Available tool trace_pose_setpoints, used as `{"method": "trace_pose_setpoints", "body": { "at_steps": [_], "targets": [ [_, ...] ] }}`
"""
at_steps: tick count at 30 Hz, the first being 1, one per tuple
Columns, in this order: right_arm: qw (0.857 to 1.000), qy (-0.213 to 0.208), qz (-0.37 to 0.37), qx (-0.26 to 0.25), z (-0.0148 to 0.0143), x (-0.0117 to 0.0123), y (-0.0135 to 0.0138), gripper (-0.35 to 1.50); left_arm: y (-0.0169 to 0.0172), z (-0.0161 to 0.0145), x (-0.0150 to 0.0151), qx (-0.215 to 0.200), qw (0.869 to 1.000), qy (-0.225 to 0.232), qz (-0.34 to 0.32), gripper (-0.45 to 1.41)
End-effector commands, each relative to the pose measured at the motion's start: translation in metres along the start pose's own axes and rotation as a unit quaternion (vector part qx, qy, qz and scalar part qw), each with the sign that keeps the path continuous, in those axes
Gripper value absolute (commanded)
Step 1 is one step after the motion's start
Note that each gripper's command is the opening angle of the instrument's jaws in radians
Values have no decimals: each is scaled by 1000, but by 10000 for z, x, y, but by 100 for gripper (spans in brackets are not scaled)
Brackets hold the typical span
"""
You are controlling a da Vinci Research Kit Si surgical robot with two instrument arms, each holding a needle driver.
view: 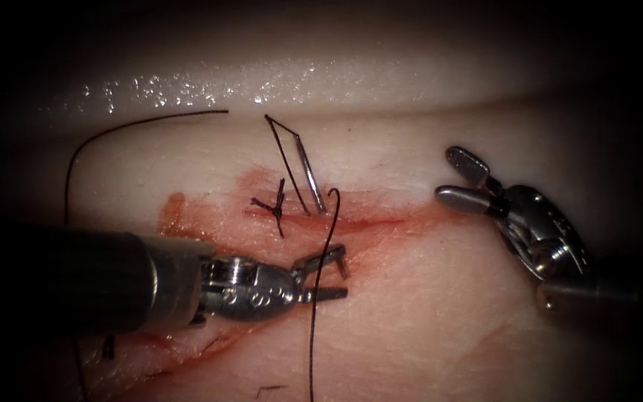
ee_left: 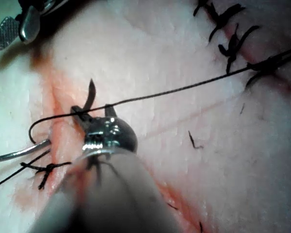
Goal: Wound Closure
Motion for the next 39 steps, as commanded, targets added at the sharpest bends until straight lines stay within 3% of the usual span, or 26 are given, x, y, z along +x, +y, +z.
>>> {"method": "trace_pose_setpoints", "body": {
  "at_steps": [1,14,16,17,19,26,31,34,35,39],
  "targets": [
    [1000,-1,-1,1,8,-8,1,109,0,6,0,3,1000,4,-1,52],
    [1000,-2,-9,14,16,-25,-3,97,3,31,-7,11,1000,26,6,34],
    [1000,-2,-9,16,16,-25,-4,92,1,29,-10,12,999,34,10,2],
    [1000,-3,-9,16,16,-25,-4,91,0,25,-11,9,999,36,2,-35],
    [1000,-3,-9,16,15,-25,-4,89,0,18,-12,0,999,43,-12,-45],
    [1000,-3,-12,21,18,-27,-6,82,13,-7,8,-85,985,122,-86,-45],
    [999,-2,-10,38,22,-31,-9,71,33,-16,35,-153,967,177,-103,-45],
    [999,-2,-4,52,28,-34,-15,66,51,-27,52,-230,940,209,-142,-45],
    [999,-2,-4,52,28,-34,-15,66,51,-27,52,-230,940,209,-142,-45],
    [998,0,0,64,32,-37,-18,57,57,-38,59,-276,919,211,-186,-45]
  ]
}}
